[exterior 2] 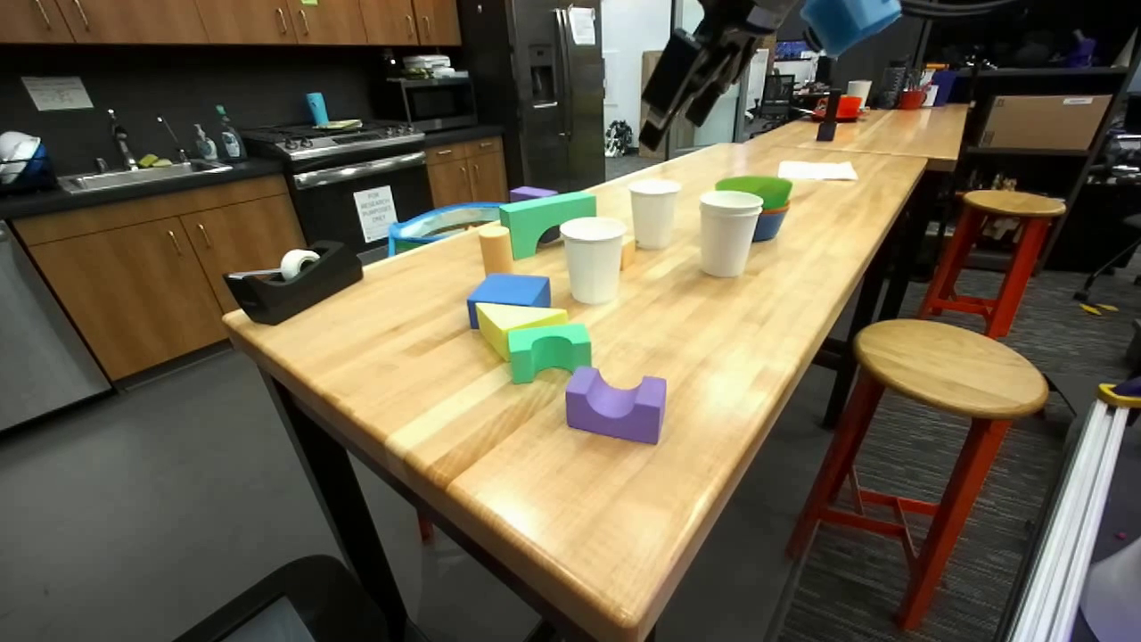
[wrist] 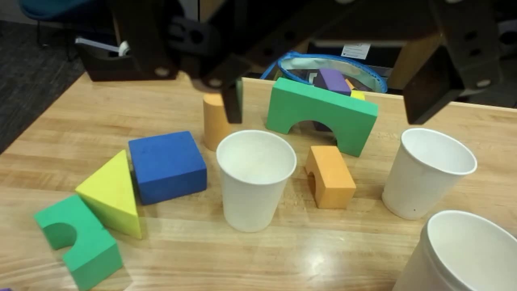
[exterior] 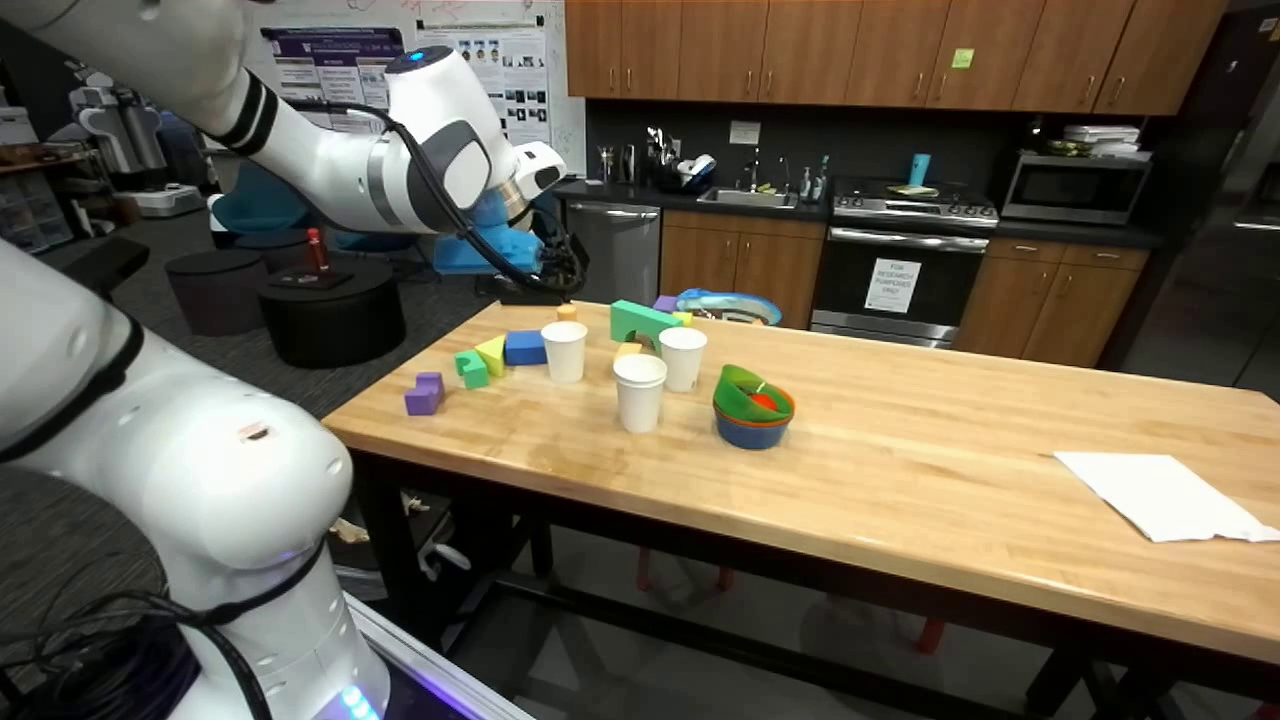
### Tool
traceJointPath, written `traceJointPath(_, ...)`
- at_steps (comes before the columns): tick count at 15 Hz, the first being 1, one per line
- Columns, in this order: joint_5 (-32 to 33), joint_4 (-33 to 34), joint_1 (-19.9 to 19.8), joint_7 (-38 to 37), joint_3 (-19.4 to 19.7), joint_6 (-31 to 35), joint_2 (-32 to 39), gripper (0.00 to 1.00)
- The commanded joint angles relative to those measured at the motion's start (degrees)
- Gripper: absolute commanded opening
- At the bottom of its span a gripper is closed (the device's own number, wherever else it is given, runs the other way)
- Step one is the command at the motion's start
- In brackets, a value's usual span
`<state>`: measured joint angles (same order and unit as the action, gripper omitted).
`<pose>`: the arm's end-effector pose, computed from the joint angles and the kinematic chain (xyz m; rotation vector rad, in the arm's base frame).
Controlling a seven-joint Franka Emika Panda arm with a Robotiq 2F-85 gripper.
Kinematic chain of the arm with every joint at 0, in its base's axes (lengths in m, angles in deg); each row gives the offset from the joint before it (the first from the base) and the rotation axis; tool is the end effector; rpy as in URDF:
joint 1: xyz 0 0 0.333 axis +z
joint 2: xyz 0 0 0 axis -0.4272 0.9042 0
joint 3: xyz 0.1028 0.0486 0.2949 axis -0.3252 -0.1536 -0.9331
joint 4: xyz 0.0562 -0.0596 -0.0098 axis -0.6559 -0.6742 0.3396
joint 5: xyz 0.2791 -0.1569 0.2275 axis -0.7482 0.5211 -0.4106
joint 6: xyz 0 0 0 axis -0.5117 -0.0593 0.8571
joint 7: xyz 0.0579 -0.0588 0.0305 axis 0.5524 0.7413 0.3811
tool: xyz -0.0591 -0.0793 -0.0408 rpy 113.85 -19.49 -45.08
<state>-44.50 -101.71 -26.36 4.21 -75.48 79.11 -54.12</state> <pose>0.3886 0.0274 0.4441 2.9094 0.2994 0.8592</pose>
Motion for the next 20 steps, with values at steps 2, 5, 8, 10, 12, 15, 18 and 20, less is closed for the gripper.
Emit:
traceJointPath(2, 8.15, 4.74, -7.04, -9.66, -7.73, 1.41, 7.69, 1.00)
traceJointPath(5, 12.10, 7.79, -9.05, -14.24, -10.51, -0.66, 10.95, 1.00)
traceJointPath(8, 13.73, 10.98, -8.47, -16.39, -10.61, -2.26, 14.20, 1.00)
traceJointPath(10, 12.62, 13.10, -6.75, -15.83, -9.31, -4.15, 16.29, 1.00)
traceJointPath(12, 9.99, 15.02, -4.35, -13.82, -7.28, -6.46, 18.14, 1.00)
traceJointPath(15, 6.18, 17.30, -1.43, -11.95, -4.50, -8.99, 20.68, 1.00)
traceJointPath(18, 4.23, 18.53, -0.32, -11.74, -2.63, -10.26, 22.27, 1.00)
traceJointPath(20, 3.54, 19.01, -0.22, -11.58, -1.46, -10.36, 23.11, 1.00)
